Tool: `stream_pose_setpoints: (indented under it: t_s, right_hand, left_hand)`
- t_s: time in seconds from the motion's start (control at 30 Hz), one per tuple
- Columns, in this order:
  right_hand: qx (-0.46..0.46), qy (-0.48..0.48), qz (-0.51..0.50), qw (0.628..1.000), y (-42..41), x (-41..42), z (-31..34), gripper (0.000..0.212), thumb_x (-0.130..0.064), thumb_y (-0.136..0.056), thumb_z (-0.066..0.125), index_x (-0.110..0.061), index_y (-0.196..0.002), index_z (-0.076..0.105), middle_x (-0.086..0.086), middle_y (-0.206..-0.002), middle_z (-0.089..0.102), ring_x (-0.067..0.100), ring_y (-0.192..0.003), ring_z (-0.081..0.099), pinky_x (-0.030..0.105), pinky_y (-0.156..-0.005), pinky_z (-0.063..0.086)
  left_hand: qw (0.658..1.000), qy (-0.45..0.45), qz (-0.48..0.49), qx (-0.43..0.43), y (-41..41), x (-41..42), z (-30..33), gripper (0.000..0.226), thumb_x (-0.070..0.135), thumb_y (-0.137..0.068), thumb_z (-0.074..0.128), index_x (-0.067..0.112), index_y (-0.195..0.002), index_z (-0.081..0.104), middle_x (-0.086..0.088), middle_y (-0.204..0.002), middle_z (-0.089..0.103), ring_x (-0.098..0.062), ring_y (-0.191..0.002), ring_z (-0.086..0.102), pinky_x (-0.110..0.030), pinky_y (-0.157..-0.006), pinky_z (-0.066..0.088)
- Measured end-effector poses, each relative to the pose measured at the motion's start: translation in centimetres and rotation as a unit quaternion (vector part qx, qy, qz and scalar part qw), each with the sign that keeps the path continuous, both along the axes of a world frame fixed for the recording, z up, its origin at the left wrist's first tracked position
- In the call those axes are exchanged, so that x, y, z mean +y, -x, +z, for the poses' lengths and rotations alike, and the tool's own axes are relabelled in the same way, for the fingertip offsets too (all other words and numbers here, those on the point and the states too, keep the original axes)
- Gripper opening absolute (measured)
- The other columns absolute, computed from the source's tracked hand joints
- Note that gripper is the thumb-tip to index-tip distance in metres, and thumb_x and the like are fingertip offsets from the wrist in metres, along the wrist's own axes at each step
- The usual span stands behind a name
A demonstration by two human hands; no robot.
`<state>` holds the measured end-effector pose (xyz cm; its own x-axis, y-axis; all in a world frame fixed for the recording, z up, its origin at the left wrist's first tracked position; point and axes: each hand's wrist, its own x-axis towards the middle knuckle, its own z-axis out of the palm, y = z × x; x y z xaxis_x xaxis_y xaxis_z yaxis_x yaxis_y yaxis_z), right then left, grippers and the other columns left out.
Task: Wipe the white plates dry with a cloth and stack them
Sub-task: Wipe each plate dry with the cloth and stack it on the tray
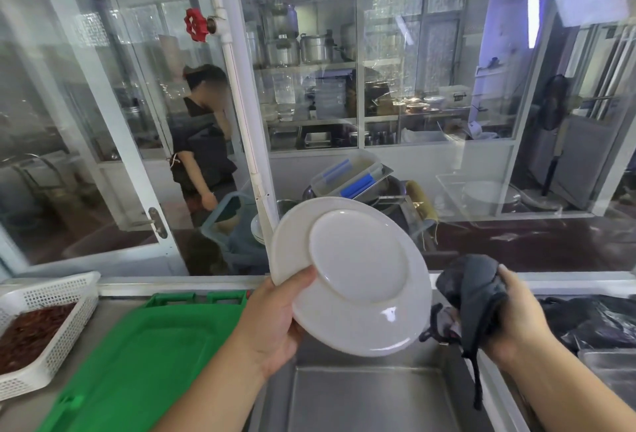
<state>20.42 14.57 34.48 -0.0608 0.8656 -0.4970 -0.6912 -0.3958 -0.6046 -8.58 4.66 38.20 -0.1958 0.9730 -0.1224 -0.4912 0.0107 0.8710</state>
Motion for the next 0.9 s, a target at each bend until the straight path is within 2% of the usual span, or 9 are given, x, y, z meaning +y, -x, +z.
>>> stream_pose_setpoints:
  t_s: [0.07, 0.1, 0.17, 0.27, 0.37, 0.53, 0.73, 0.8, 0.9]
  right_hand:
    - [-0.046, -0.077, -0.032, 0.995, 1.0, 0.0, 2.0, 0.051, -0.061, -0.098, 0.056, -0.017, -0.119, 0.069, 0.007, -0.113, 0.074, 0.023, -0.103, 0.069, 0.041, -0.091, 0.051]
    - [-0.120, -0.135, -0.040, 0.983, 1.8, -0.2, 3.0, 0.042, -0.060, -0.096, 0.057, -0.025, -0.114, 0.073, 0.003, -0.110, 0.076, 0.019, -0.097, 0.072, 0.040, -0.086, 0.054]
    - [-0.302, -0.235, -0.061, 0.922, 3.8, -1.1, 4.7, 0.032, -0.062, -0.090, 0.056, -0.043, -0.107, 0.076, -0.015, -0.112, 0.077, 0.005, -0.100, 0.072, 0.037, -0.092, 0.053]
    - [-0.462, -0.414, -0.037, 0.784, 6.7, -2.0, 6.0, 0.042, -0.060, -0.091, 0.052, -0.049, -0.129, 0.064, -0.038, -0.125, 0.063, -0.014, -0.119, 0.056, 0.017, -0.102, 0.040]
    - [-0.584, -0.535, 0.021, 0.610, 9.8, -2.3, 5.6, 0.042, -0.043, -0.101, 0.055, -0.034, -0.142, 0.061, -0.012, -0.133, 0.064, 0.008, -0.123, 0.057, 0.022, -0.103, 0.040]
    - [-0.592, -0.586, 0.024, 0.553, 12.1, -3.5, 6.1, 0.048, -0.043, -0.102, 0.054, -0.028, -0.148, 0.057, -0.004, -0.137, 0.056, 0.019, -0.124, 0.055, 0.034, -0.108, 0.046]
    - [-0.588, -0.739, 0.064, 0.322, 12.2, -3.9, 10.1, 0.044, -0.038, -0.097, 0.068, -0.024, -0.139, 0.067, 0.005, -0.136, 0.062, 0.033, -0.111, 0.058, 0.043, -0.103, 0.045]
    - [-0.586, -0.747, 0.050, 0.311, 12.5, -3.5, 11.1, 0.042, -0.036, -0.097, 0.069, -0.022, -0.136, 0.070, 0.007, -0.133, 0.065, 0.034, -0.108, 0.059, 0.046, -0.102, 0.045]
    - [-0.578, -0.724, 0.031, 0.375, 12.8, -2.6, 11.9, 0.044, -0.038, -0.099, 0.062, -0.021, -0.139, 0.068, 0.006, -0.132, 0.066, 0.031, -0.113, 0.059, 0.043, -0.105, 0.044]
  left_hand:
    - [1.000, 0.007, 0.005, 0.026, -0.2, -0.1, 0.0, 0.040, 0.014, -0.077, 0.079, 0.011, -0.117, 0.078, -0.021, -0.121, 0.077, -0.037, -0.113, 0.074, -0.060, -0.106, 0.054]
    - [0.999, 0.011, 0.004, 0.038, -0.4, 0.0, -0.1, 0.045, 0.012, -0.076, 0.083, 0.011, -0.121, 0.076, -0.021, -0.120, 0.077, -0.040, -0.116, 0.072, -0.063, -0.110, 0.050]
    - [0.998, 0.018, 0.003, 0.059, -1.0, 0.0, -0.2, 0.050, 0.010, -0.073, 0.088, 0.010, -0.122, 0.075, -0.019, -0.117, 0.079, -0.042, -0.119, 0.070, -0.063, -0.111, 0.046]
    - [0.997, 0.013, -0.009, 0.077, -2.2, 0.0, -0.2, 0.040, 0.008, -0.081, 0.084, 0.008, -0.120, 0.076, -0.017, -0.114, 0.080, -0.038, -0.114, 0.074, -0.050, -0.101, 0.055]
    - [0.994, -0.018, -0.024, 0.102, -3.1, -0.1, -0.2, 0.032, 0.012, -0.080, 0.077, 0.013, -0.112, 0.082, -0.017, -0.114, 0.080, -0.033, -0.108, 0.077, -0.041, -0.090, 0.063]
    - [0.980, -0.080, -0.034, 0.180, -1.9, -0.7, -0.2, 0.036, 0.025, -0.083, 0.078, 0.024, -0.119, 0.081, -0.013, -0.119, 0.079, -0.034, -0.116, 0.074, -0.045, -0.098, 0.061]
    - [0.933, -0.141, -0.032, 0.329, -1.1, -1.7, 0.2, 0.029, 0.042, -0.089, 0.071, 0.031, -0.113, 0.081, 0.004, -0.113, 0.082, -0.010, -0.109, 0.075, -0.019, -0.086, 0.056]
    - [0.935, -0.149, -0.020, 0.321, -1.0, -1.7, 0.1, 0.031, 0.042, -0.089, 0.071, 0.028, -0.115, 0.081, 0.001, -0.114, 0.082, -0.013, -0.110, 0.075, -0.022, -0.088, 0.056]
    - [0.945, -0.151, -0.006, 0.291, -0.9, -1.5, 0.5, 0.035, 0.043, -0.084, 0.073, 0.032, -0.117, 0.080, -0.001, -0.118, 0.081, -0.019, -0.114, 0.075, -0.031, -0.094, 0.058]
